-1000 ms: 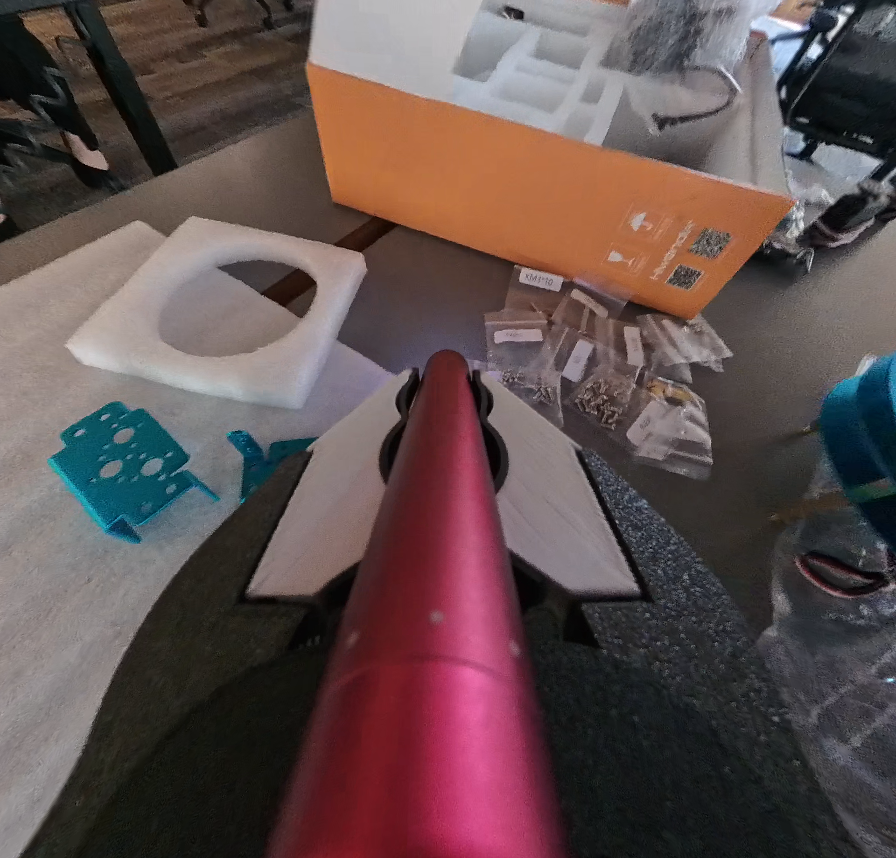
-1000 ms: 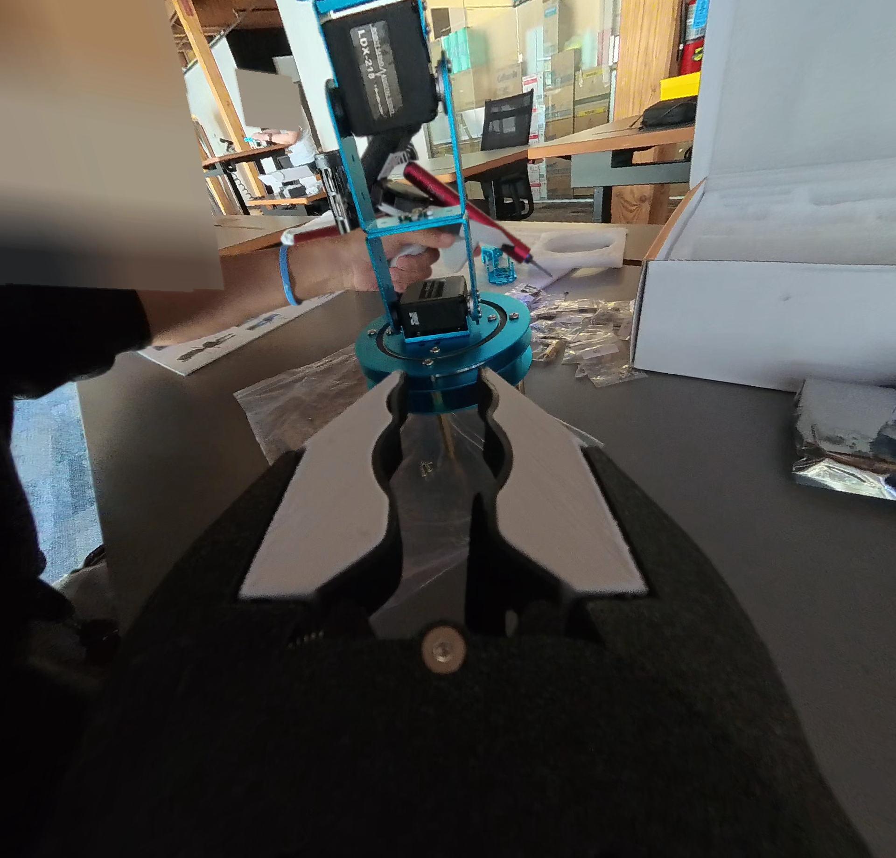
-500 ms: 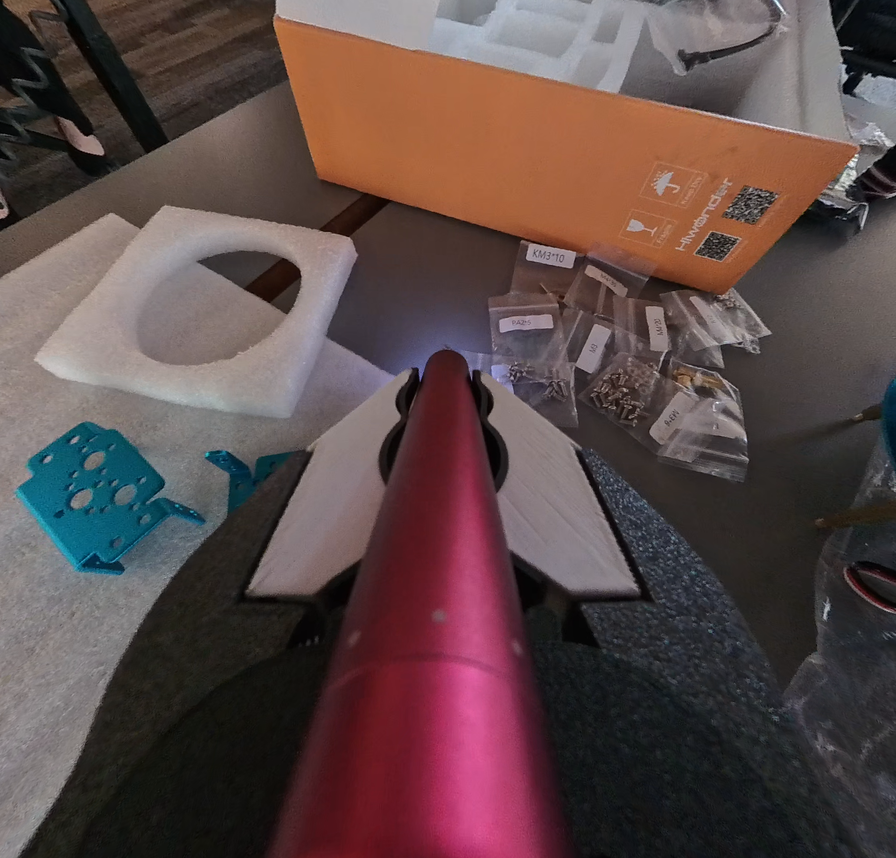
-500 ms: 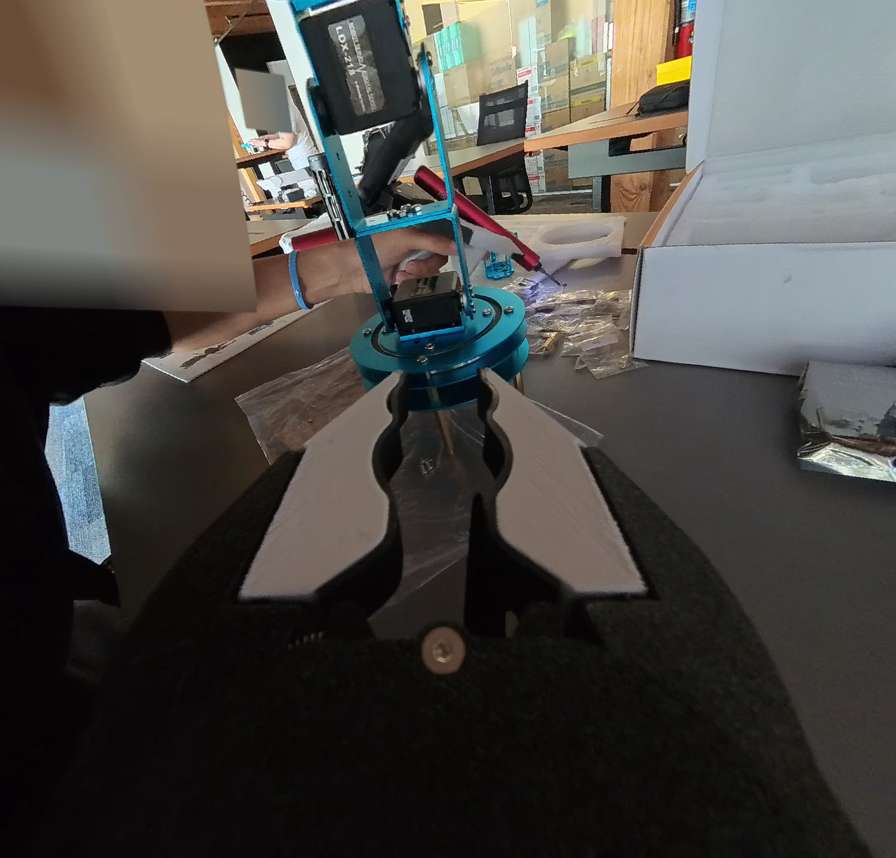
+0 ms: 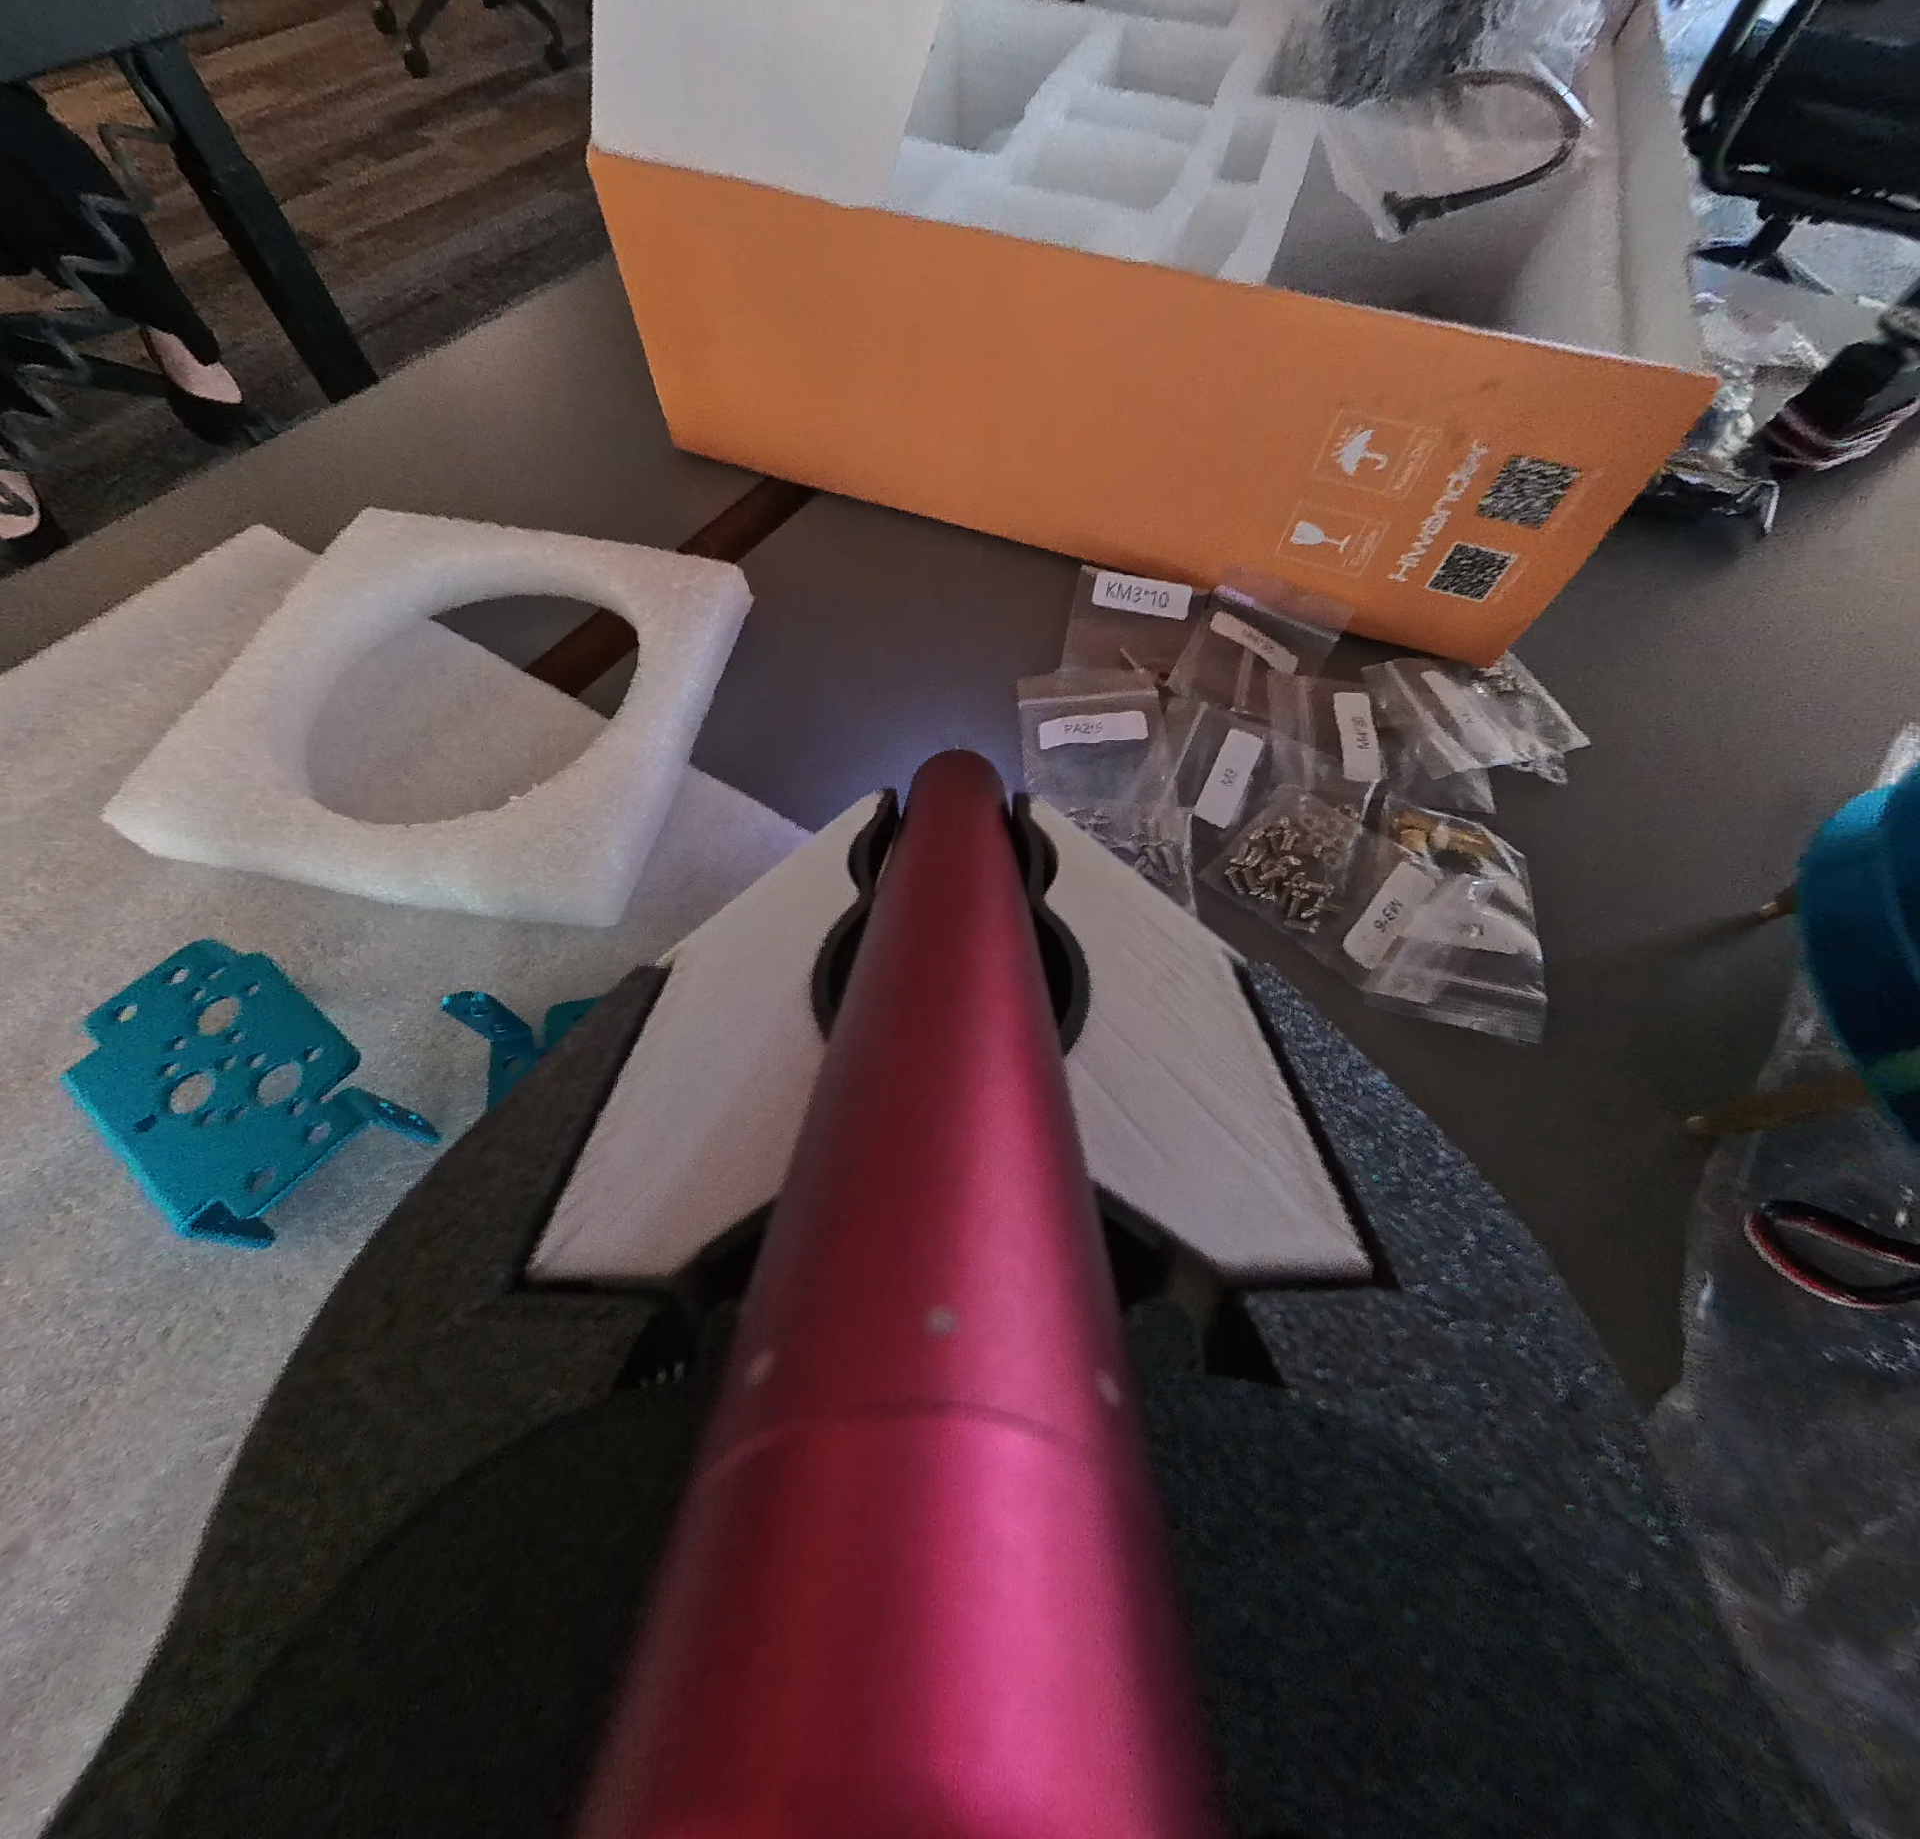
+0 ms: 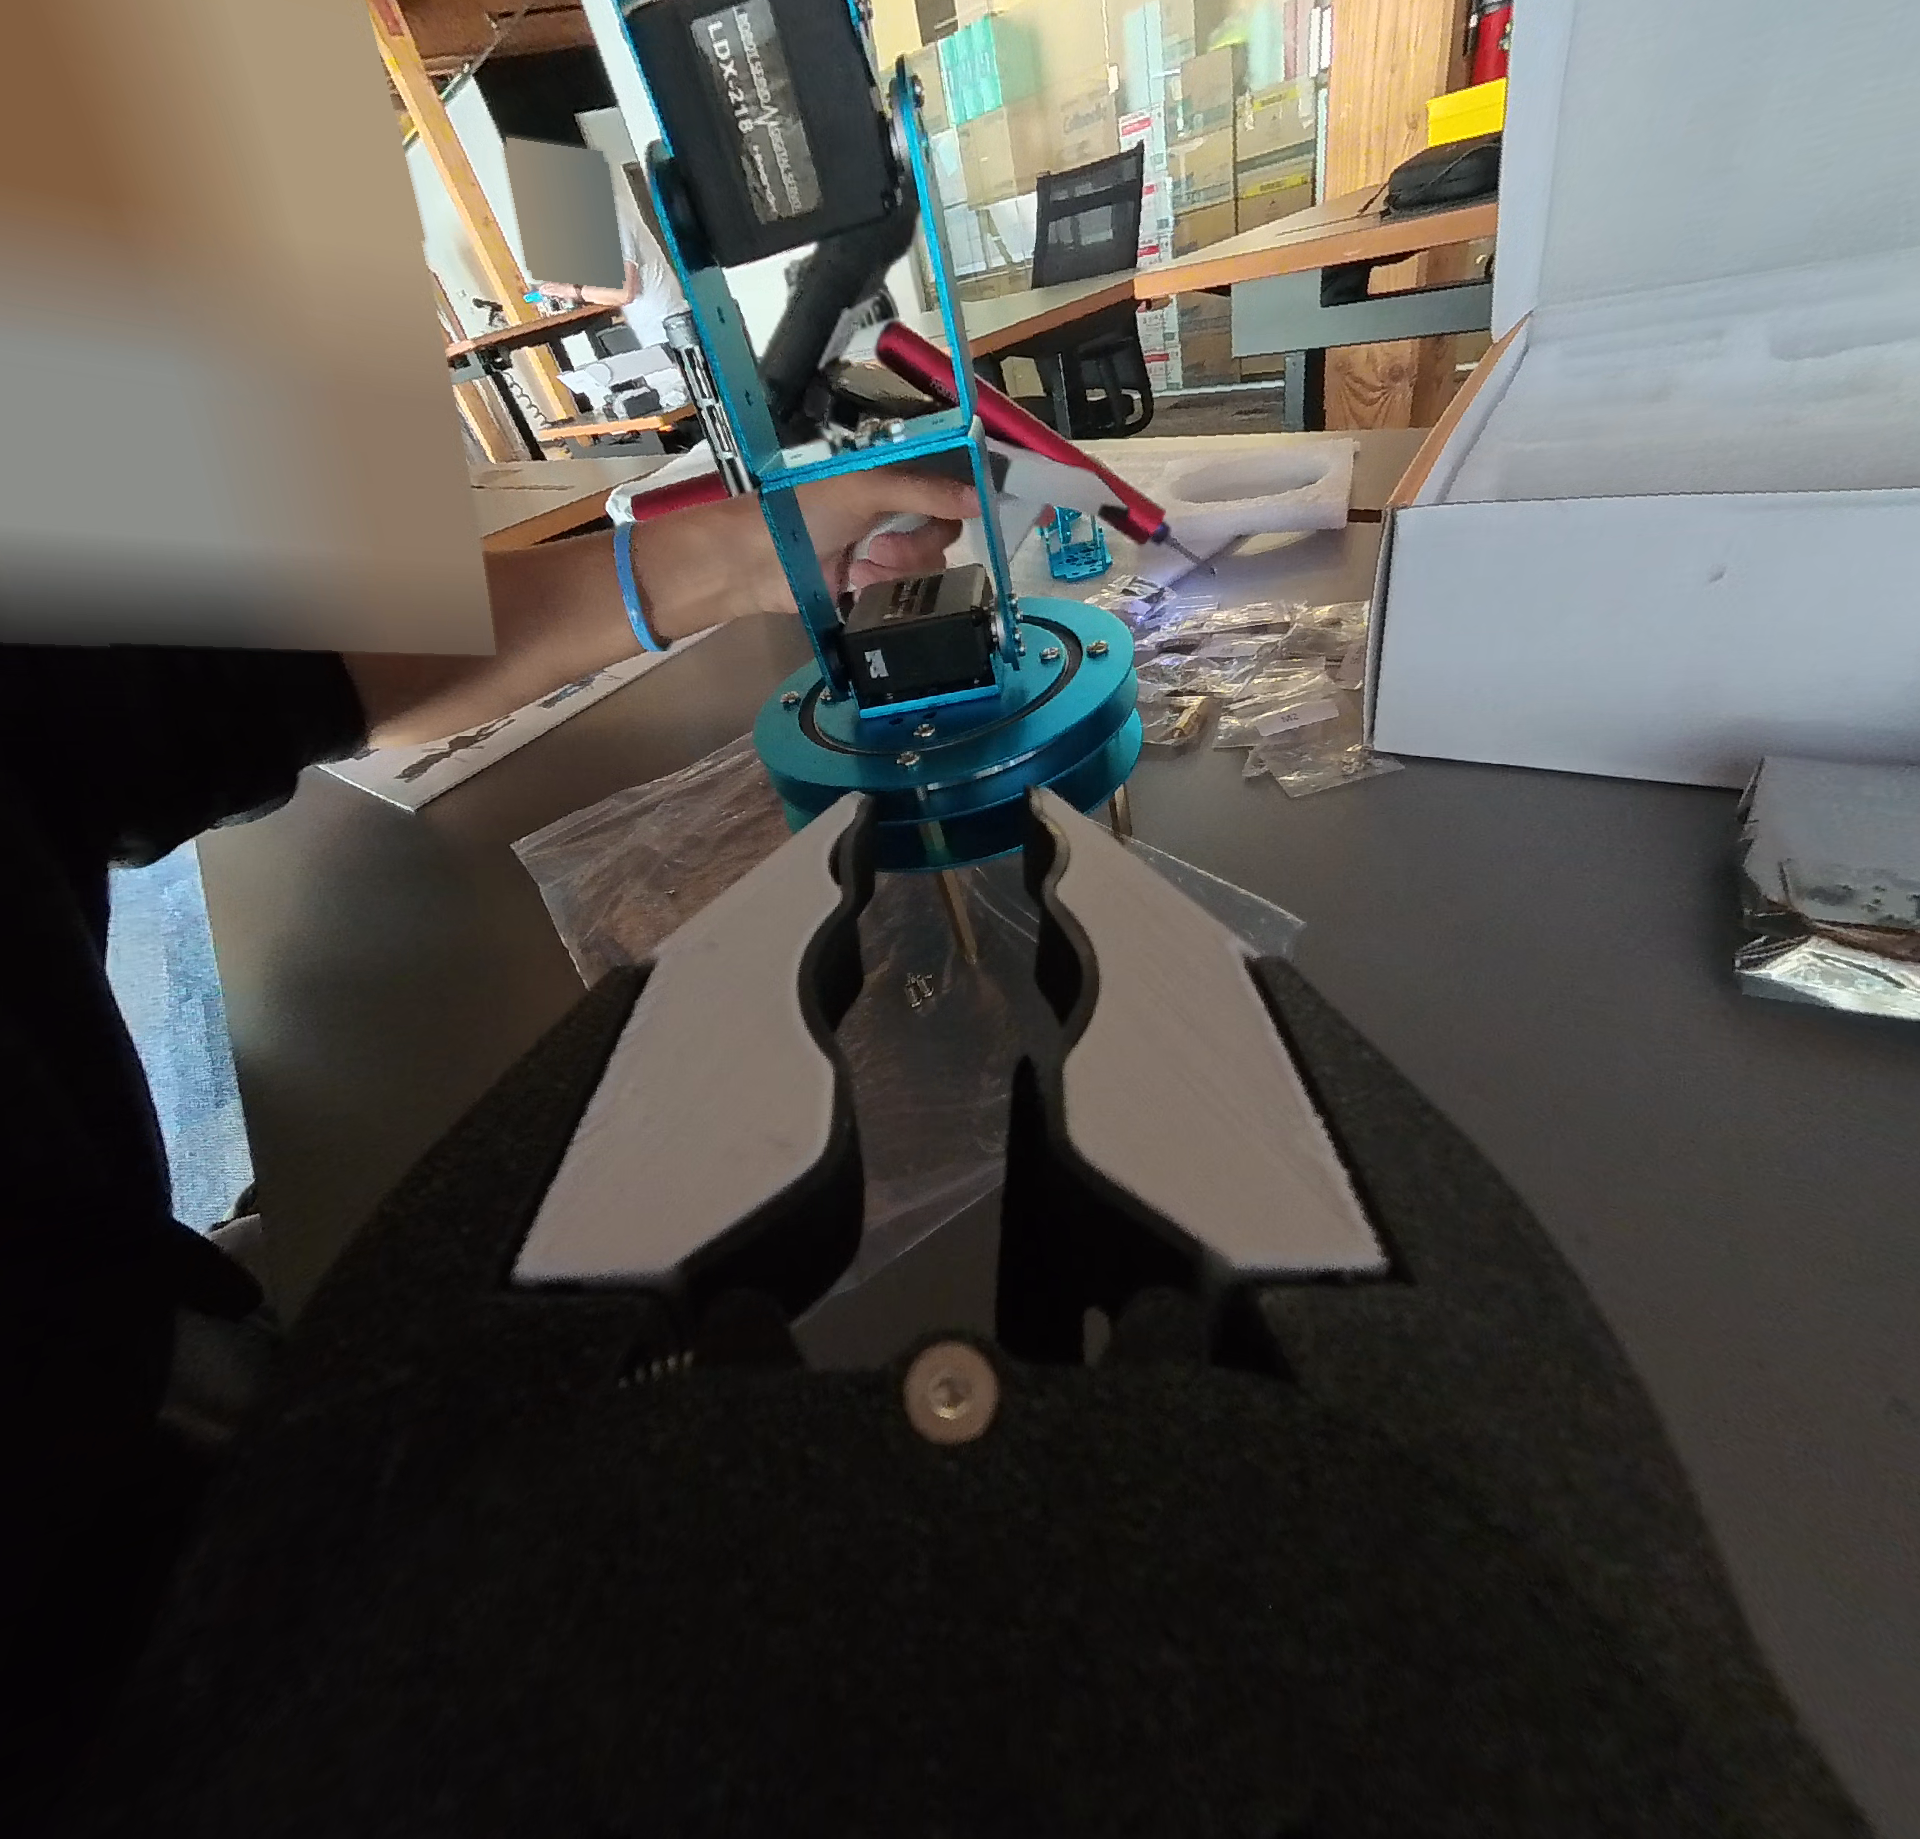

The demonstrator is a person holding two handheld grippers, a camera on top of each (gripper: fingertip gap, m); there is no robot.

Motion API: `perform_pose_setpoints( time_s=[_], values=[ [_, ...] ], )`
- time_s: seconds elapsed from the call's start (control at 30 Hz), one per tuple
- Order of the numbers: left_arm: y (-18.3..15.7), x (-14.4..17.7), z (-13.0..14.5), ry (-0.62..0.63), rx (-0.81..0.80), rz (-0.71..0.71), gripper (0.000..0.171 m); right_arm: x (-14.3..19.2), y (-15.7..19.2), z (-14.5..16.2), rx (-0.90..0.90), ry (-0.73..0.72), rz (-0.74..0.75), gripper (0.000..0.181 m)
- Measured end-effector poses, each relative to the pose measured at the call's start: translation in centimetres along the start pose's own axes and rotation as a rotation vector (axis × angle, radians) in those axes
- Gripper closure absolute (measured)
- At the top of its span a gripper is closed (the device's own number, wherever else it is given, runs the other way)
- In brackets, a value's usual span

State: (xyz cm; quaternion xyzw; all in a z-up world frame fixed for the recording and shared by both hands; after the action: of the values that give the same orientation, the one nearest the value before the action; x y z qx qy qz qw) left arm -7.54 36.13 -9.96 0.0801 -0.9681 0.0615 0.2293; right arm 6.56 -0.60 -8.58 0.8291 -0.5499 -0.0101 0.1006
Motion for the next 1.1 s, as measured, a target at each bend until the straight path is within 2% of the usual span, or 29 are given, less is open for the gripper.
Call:
perform_pose_setpoints(
  time_s=[0.17,0.33,0.5,0.57,0.7,0.8,0.97,1.1],
  values=[
    [-1.5,2.7,-0.9,-0.083,-0.047,0.023,0.149,-0.2,0.1,0.0,0.010,0.011,-0.005,0.154],
    [-4.2,8.1,-1.5,-0.214,-0.099,0.035,0.149,-0.8,0.7,0.0,0.069,0.027,-0.025,0.155],
    [-8.8,13.5,-0.7,-0.361,-0.191,0.050,0.150,-1.1,1.2,0.0,0.125,0.037,-0.023,0.154],
    [-11.0,14.7,-0.2,-0.352,-0.222,0.076,0.149,-1.0,1.4,-0.1,0.142,0.030,-0.016,0.154],
    [-15.4,17.0,-0.4,-0.424,-0.153,0.202,0.149,-1.0,1.6,-0.2,0.174,0.017,0.003,0.149],
    [-17.9,18.0,-0.3,-0.527,-0.084,0.293,0.151,-1.1,1.5,-0.1,0.176,0.033,0.025,0.141],
    [-20.0,17.9,-0.1,-0.612,-0.098,0.290,0.150,-1.4,1.9,-1.1,0.229,-0.025,0.092,0.134],
    [-20.6,17.8,0.2,-0.670,-0.088,0.303,0.150,-4.3,2.2,-3.7,0.305,0.033,0.078,0.101]
  ],
)
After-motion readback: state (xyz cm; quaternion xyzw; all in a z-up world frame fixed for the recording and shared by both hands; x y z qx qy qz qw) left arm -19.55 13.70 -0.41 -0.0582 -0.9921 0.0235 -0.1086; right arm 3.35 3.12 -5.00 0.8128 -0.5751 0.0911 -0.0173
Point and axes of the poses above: each gripper's, where its closed fingertips meet, x back along the fingers, z out of its underside, y = z × x across the jaws, the point moved 8 cm from there along x, back along the fingers, and after that the axes turned 3 degrees about x, right-handed, at the moved point
